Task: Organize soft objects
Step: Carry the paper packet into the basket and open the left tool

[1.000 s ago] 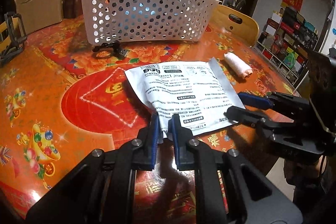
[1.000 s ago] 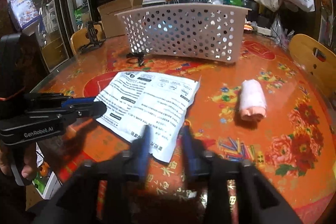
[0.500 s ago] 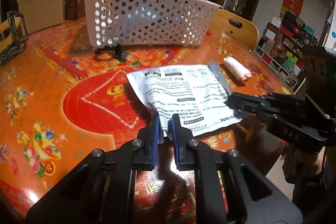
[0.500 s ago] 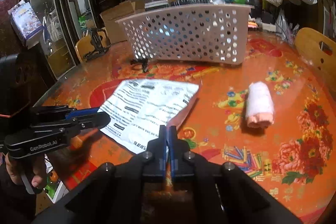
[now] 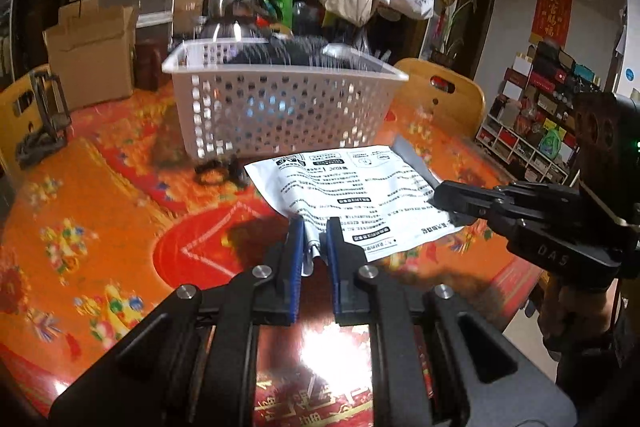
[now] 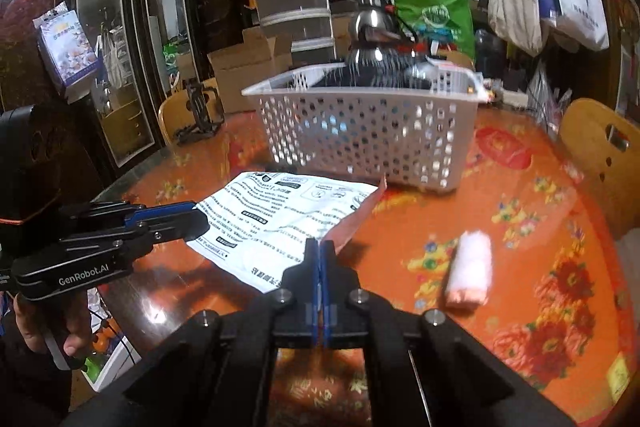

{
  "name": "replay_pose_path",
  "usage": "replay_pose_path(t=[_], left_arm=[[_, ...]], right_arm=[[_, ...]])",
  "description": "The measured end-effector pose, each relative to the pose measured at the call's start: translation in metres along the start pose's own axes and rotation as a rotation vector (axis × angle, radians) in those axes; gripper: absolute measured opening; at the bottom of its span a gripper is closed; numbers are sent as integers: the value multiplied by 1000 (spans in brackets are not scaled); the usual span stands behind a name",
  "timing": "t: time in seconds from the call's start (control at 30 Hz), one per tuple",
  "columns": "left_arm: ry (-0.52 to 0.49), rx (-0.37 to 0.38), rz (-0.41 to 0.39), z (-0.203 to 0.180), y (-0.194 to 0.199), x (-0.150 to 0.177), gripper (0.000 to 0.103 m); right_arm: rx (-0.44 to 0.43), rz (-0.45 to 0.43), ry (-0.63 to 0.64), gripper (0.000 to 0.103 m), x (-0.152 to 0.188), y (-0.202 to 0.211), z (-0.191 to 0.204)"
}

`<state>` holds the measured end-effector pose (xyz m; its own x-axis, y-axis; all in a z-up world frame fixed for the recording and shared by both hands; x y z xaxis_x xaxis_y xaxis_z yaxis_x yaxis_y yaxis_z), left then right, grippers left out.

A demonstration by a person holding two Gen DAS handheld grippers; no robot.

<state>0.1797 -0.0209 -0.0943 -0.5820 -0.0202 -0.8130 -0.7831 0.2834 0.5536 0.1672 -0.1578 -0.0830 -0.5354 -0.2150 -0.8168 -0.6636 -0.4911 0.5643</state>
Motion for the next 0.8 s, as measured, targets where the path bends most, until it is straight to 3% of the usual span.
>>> replay_pose_path(t=[0.23, 0.5, 0.8], left_arm=[[-18, -7, -61, -4, 19, -44, 10], [-25, -10, -131, -1, 26, -122, 9], [-7, -26, -117, 21, -27, -219, 9]], right_arm=[[26, -65, 50, 0, -46, 16, 2], [54, -121, 89, 0, -114, 18, -8], [91, -109, 96, 0, -195, -23, -44]])
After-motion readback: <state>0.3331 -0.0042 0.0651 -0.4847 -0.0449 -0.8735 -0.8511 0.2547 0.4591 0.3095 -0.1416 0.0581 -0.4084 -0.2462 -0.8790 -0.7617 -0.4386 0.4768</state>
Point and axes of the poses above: each gripper's, at about its wrist camera, not at the fingertips, and y roughly against the way its jaws point, z to its left, x to its underside, the point moved 9 cm from there along -y, roughly the way its jaws point, and after that the axes turned 1 degree about y, right-handed, at the moved point
